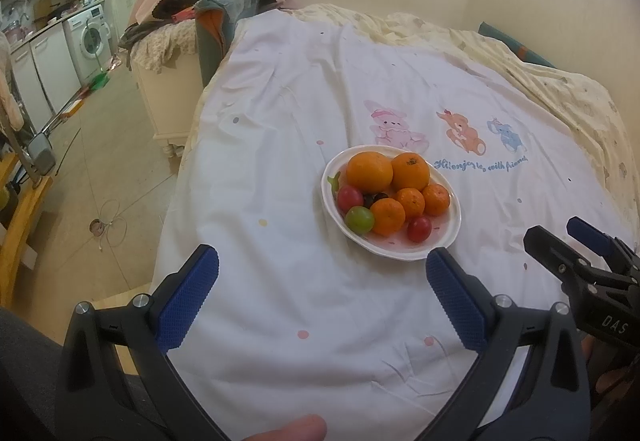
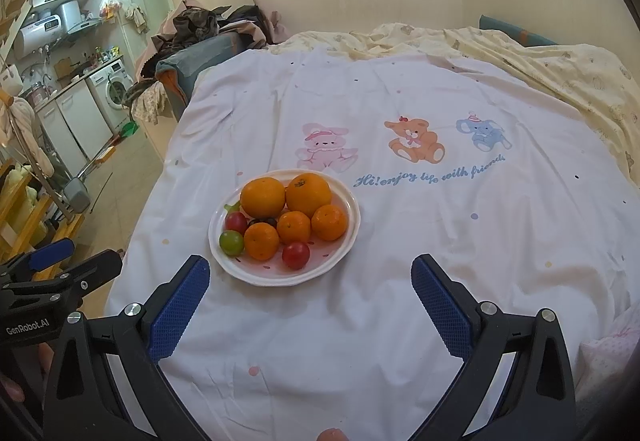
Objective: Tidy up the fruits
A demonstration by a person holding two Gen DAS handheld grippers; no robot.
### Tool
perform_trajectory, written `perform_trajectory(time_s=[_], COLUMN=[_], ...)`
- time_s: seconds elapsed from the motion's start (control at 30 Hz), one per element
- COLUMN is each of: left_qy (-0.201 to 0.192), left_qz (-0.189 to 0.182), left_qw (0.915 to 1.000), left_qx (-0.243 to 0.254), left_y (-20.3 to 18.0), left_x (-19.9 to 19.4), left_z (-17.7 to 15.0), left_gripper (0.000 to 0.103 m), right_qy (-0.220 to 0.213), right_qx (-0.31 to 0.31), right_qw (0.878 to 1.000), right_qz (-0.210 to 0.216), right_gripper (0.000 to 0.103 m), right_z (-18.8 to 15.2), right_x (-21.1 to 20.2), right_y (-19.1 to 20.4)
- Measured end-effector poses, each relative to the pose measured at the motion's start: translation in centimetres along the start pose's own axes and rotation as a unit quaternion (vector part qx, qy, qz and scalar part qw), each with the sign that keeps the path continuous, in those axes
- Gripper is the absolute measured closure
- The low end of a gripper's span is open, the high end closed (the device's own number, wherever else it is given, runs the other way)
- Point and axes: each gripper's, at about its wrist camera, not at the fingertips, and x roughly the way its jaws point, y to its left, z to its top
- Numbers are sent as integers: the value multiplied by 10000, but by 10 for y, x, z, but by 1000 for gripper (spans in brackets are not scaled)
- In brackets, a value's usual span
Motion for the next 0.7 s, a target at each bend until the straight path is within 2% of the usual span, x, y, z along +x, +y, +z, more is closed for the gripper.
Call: perform_trajectory(time_s=[0.7], left_qy=[24], left_qz=[-15], left_qw=[10000], left_qx=[11], left_y=[-1], left_x=[0], left_z=[0], left_gripper=[1], right_qy=[-13], right_qx=[-22], right_qw=[10000], right_qz=[-45], right_gripper=[0], right_z=[0], right_x=[-1], right_y=[1])
